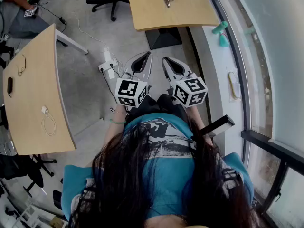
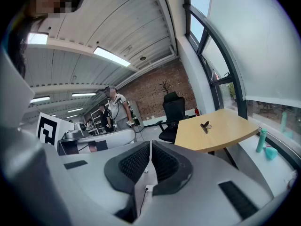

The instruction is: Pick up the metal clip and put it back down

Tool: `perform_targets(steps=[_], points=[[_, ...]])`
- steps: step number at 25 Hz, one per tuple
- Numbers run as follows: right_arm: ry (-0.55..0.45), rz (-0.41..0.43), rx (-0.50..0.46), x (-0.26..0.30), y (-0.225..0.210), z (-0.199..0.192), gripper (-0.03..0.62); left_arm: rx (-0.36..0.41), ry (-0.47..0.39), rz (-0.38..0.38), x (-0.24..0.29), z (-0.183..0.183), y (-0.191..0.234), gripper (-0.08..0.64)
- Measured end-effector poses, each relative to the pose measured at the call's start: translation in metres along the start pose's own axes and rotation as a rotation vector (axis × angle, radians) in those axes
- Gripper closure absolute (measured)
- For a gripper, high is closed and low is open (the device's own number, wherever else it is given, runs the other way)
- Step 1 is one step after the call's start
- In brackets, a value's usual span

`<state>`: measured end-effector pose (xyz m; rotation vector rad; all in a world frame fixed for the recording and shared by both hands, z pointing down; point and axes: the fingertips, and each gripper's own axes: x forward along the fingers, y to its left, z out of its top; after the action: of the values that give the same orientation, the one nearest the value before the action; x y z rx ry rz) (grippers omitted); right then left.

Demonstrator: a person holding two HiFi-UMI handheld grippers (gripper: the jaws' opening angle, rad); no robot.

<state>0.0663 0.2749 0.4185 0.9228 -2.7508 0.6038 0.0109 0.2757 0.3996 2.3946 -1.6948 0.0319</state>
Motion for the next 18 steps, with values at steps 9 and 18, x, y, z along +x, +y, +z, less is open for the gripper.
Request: perform_targets(steps=[9,18], points=[[0.035,0.002,0.014,0.027,-0.005,-0.003,0.569,-0.015,0.009,0.009,0.015,-0.004,0.029,0.555],[0.066,0.038,0.058,0.069,-0.036,0.003,0.569,-0.019,0.036,0.044,0.05,-0.008,0.055,0.555]])
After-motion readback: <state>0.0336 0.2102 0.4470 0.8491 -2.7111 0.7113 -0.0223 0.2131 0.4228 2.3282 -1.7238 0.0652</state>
